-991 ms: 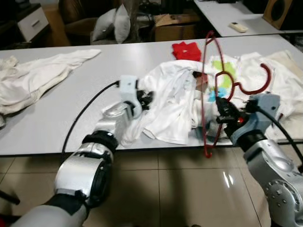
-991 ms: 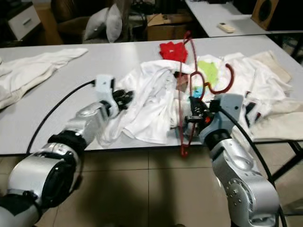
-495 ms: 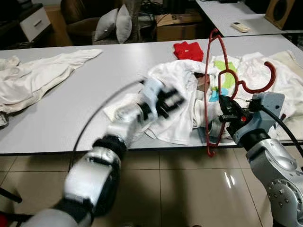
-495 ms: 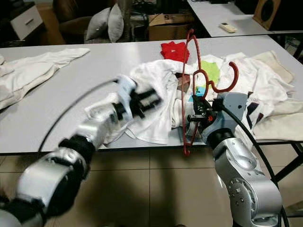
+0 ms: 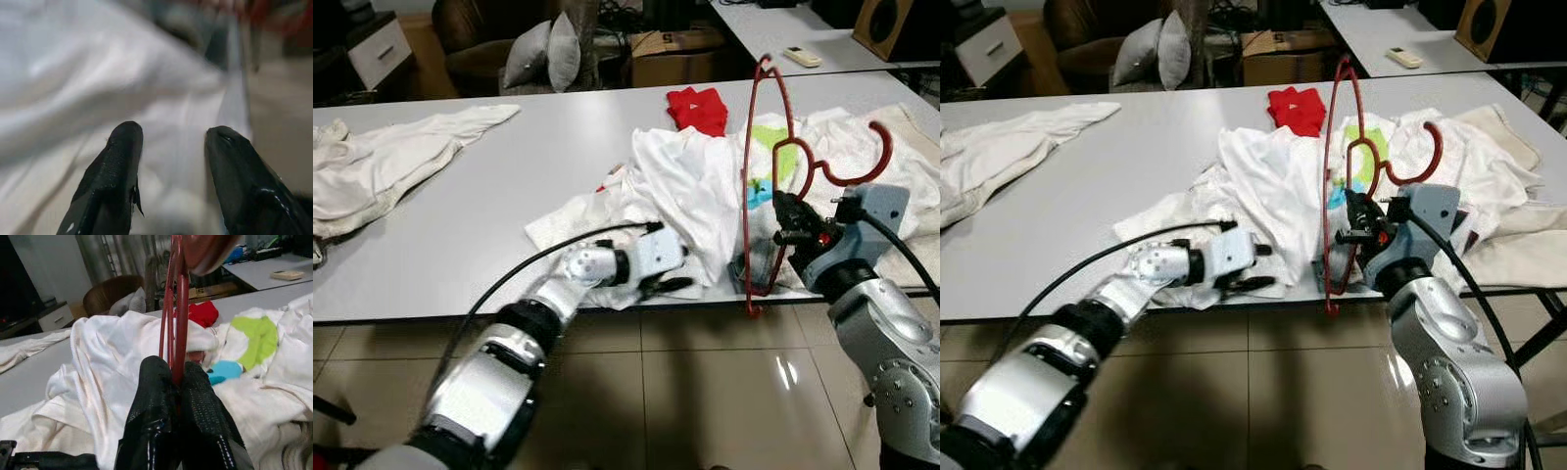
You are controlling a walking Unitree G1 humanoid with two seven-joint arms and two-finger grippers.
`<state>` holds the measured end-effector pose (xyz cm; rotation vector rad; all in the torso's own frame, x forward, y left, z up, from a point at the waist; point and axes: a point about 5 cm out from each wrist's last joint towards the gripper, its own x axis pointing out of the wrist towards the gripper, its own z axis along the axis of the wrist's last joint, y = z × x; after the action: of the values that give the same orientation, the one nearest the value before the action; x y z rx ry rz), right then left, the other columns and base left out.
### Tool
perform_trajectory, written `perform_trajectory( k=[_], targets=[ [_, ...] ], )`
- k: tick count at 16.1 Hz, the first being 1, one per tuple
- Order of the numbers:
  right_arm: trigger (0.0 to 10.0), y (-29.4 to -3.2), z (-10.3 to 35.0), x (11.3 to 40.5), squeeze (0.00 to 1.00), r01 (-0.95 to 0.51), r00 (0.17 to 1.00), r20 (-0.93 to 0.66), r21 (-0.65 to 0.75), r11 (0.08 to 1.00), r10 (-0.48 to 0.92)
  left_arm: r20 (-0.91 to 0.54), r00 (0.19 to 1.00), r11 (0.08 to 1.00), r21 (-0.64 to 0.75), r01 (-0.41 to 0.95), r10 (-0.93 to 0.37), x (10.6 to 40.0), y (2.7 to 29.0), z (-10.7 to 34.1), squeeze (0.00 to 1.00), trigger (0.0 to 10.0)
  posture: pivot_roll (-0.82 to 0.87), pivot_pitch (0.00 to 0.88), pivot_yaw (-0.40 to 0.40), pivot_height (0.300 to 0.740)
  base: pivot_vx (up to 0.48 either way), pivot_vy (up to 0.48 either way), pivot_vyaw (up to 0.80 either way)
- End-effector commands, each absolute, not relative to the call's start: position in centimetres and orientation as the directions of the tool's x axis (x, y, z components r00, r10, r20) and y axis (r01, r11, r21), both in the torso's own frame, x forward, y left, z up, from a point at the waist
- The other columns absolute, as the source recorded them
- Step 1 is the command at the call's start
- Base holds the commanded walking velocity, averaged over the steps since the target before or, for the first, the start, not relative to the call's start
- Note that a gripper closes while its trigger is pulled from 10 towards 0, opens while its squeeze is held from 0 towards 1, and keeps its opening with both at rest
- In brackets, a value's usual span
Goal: Hang hanger
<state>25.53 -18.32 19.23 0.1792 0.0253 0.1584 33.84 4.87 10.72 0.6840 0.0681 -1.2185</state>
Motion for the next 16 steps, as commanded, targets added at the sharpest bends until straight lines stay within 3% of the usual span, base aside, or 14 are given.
perform_trajectory(
  k=[1,2,3,5,6,7,8,9,10,12,15,16],
  targets=[
    [10.0,-18.5,19.5,25.8,0.0,-0.157,0.987,0.005,0.177,0.972,0.159,-0.426,0.4,0.183,0.466,0.866,-0.811,34.4,5.1,11.1,0.0,10.0,-0.07,0.0,0.085,0.74,0.0,0.0,0.0],
    [10.0,-18.5,19.6,25.7,0.0,-0.166,0.986,0.014,0.168,0.972,0.166,-0.328,0.457,0.383,0.268,0.884,-0.827,35.4,5.9,12.1,0.42,10.0,-0.07,0.0,0.101,0.74,0.0,0.0,0.0],
    [10.0,-18.6,19.7,25.7,0.0,-0.166,0.986,0.018,0.166,0.972,0.166,-0.293,0.442,0.399,0.198,0.895,-0.848,35.6,6.3,12.5,1.0,10.0,-0.07,0.0,0.103,0.74,0.0,0.0,0.0],
    [10.0,-19.1,19.7,25.4,0.0,-0.154,0.988,0.026,0.16,0.975,0.152,-0.301,0.276,0.237,0.16,0.958,-0.913,34.4,7.7,12.9,1.0,10.0,-0.06,0.0,0.116,0.74,0.0,0.0,0.0],
    [10.0,-19.2,19.7,25.4,0.0,-0.151,0.989,0.025,0.159,0.976,0.149,-0.314,0.244,0.201,0.162,0.966,-0.918,34.1,8.0,12.9,1.0,10.0,-0.06,0.0,0.117,0.74,0.0,0.0,0.0],
    [10.0,-19.3,19.6,25.3,0.0,-0.143,0.99,0.025,0.157,0.977,0.141,-0.339,0.291,0.223,0.226,0.948,-0.895,34.5,9.0,13.3,1.0,10.0,-0.05,0.0,0.126,0.74,0.0,0.0,0.0],
    [10.0,-19.3,19.5,25.2,0.0,-0.14,0.99,0.027,0.157,0.978,0.138,-0.339,0.436,0.337,0.312,0.888,-0.834,35.7,10.1,14.0,1.0,10.0,-0.05,0.0,0.132,0.74,0.0,0.0,0.0],
    [10.0,-19.2,19.5,25.2,0.0,-0.14,0.99,0.029,0.159,0.977,0.137,-0.317,0.56,0.442,0.372,0.816,-0.766,36.9,11.1,14.9,0.21,10.0,-0.05,0.0,0.135,0.74,0.0,0.0,0.0],
    [10.0,-19.1,19.4,25.1,0.0,-0.139,0.99,0.03,0.163,0.977,0.136,-0.301,0.645,0.503,0.432,0.749,-0.702,37.6,12.0,15.6,0.0,10.0,-0.05,0.0,0.136,0.74,0.0,0.0,0.0],
    [10.0,-18.7,19.3,25.1,0.0,-0.149,0.989,0.029,0.167,0.975,0.146,-0.351,0.709,0.491,0.534,0.688,-0.612,38.0,13.3,15.3,0.0,10.0,-0.05,0.0,0.142,0.74,0.0,0.0,0.0],
    [10.0,-18.4,19.1,25.0,0.0,-0.156,0.988,0.026,0.168,0.973,0.154,-0.349,0.717,0.487,0.551,0.678,-0.603,38.0,12.7,14.8,0.0,9.7,-0.05,0.0,0.144,0.74,0.0,0.0,0.0],
    [10.0,-18.4,19.1,25.0,0.0,-0.156,0.988,0.026,0.168,0.973,0.154,-0.356,0.719,0.478,0.562,0.675,-0.597,38.0,12.6,14.5,0.0,3.3,-0.05,0.0,0.146,0.74,0.0,0.0,0.0]
  ],
)
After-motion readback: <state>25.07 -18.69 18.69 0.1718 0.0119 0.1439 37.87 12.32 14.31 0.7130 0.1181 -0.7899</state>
